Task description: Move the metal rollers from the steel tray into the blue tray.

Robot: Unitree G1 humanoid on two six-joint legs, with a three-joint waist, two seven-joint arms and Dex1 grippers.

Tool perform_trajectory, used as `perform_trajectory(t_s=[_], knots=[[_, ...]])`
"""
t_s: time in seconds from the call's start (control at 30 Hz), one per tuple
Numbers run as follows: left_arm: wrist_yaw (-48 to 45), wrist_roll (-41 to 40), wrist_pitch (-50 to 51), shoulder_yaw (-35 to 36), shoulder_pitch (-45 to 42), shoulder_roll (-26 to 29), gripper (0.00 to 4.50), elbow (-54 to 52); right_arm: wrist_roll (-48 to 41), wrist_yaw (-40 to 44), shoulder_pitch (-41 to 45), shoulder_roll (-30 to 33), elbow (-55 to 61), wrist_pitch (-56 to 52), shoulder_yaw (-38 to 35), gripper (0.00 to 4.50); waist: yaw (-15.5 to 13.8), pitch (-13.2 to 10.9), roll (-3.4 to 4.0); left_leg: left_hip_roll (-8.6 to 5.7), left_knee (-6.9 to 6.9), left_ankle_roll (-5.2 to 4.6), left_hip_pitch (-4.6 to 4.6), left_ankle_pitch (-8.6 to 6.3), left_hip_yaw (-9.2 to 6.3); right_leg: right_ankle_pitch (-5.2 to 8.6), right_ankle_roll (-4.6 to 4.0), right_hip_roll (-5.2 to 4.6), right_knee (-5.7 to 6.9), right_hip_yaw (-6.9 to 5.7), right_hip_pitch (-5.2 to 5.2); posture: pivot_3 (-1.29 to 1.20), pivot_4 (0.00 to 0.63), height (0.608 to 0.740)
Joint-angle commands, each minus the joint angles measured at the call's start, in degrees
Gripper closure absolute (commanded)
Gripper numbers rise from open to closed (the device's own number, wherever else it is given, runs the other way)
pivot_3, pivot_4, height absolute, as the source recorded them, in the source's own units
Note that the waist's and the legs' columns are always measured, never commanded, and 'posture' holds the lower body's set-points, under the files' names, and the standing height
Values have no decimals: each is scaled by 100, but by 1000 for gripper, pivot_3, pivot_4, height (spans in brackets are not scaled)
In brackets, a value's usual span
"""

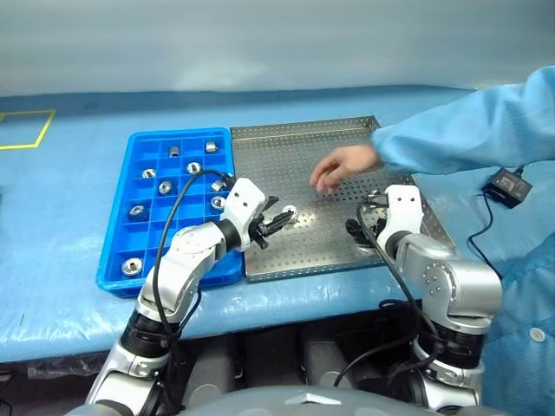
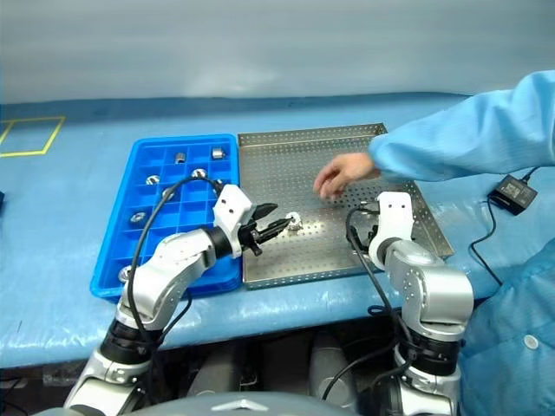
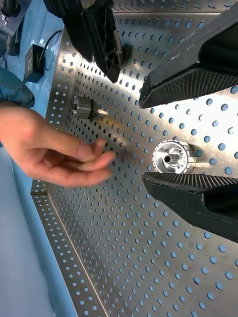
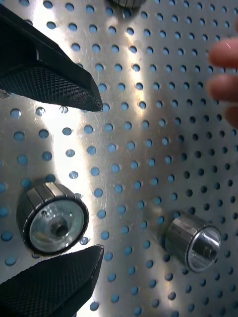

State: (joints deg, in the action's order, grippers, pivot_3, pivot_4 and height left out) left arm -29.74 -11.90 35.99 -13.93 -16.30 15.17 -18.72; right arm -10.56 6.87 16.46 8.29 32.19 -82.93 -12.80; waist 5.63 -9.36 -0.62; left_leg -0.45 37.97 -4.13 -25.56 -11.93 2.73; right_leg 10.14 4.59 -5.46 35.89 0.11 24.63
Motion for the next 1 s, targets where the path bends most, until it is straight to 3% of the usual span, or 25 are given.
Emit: perform_trajectory(t_s=[0.03, 0.33, 0.63, 1.0], knots=[[125, -95, -29, 296, 17, 18, 2265, -276, -408, 375, 128, -56, 363, 201, 369, 0, 18, 0, 0, 1, 0, 0, 0, 0, 0, 0, 0, 0, 0, 0, 0, -183, 150, 740], [421, -80, 72, 954, 136, 389, 2265, -304, -833, 1177, 25, 81, -197, 1514, 1576, 0, 52, 0, 0, 0, -1, 0, 1, 0, -5, 1, 0, 1, -4, -4, 0, -149, 150, 740], [500, -135, 239, 1061, 475, 538, 2265, -668, -201, 767, 305, 51, -1704, 2998, 1727, 0, -95, 0, 0, 0, -4, 5, 1, 0, -4, 0, -1, 0, -4, -6, 2, -96, 150, 740], [611, -107, 336, 1168, 568, 588, 2265, -778, -2, 671, 479, -179, -2477, 3323, 2013, 0, -194, 0, 0, 1, -6, 6, 1, 2, -4, 1, -2, 3, -3, -7, 0, -65, 150, 740]])
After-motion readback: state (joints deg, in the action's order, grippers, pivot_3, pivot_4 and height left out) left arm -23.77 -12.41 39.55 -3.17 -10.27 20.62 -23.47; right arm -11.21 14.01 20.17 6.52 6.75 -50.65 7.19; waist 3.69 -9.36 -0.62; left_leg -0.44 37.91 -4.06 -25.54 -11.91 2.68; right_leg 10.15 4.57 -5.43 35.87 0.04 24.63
